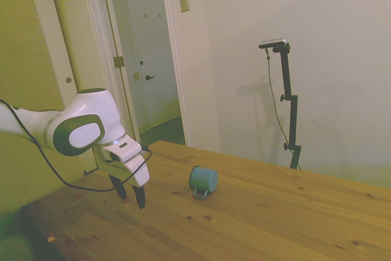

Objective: Flip the mug upright

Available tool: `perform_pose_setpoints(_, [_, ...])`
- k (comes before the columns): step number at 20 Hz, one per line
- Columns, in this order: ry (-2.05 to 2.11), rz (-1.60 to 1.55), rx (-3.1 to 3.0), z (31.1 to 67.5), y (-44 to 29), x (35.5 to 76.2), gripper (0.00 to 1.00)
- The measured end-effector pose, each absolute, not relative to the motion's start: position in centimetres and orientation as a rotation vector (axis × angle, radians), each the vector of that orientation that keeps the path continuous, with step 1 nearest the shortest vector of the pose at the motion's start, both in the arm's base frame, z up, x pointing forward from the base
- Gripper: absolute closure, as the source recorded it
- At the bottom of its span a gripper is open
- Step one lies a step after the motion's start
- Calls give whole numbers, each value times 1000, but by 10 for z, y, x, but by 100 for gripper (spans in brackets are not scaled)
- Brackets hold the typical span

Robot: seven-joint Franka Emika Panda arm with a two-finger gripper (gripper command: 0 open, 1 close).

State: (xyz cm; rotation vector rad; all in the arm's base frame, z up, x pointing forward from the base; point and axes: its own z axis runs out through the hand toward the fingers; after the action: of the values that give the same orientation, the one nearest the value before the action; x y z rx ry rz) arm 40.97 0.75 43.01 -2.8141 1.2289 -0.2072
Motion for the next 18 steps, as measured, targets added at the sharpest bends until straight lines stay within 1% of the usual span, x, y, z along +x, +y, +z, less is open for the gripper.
perform_pose_setpoints(4, [1201,-243,-2833,432,4,419,0])
perform_pose_setpoints(10, [1191,-392,-2866,431,-13,475,0])
perform_pose_setpoints(15, [1205,-551,-2881,451,-10,526,0])
perform_pose_setpoints(16, [1235,-593,-2874,454,-6,550,0])
perform_pose_setpoints(18, [1217,-614,-2898,455,-3,553,0])
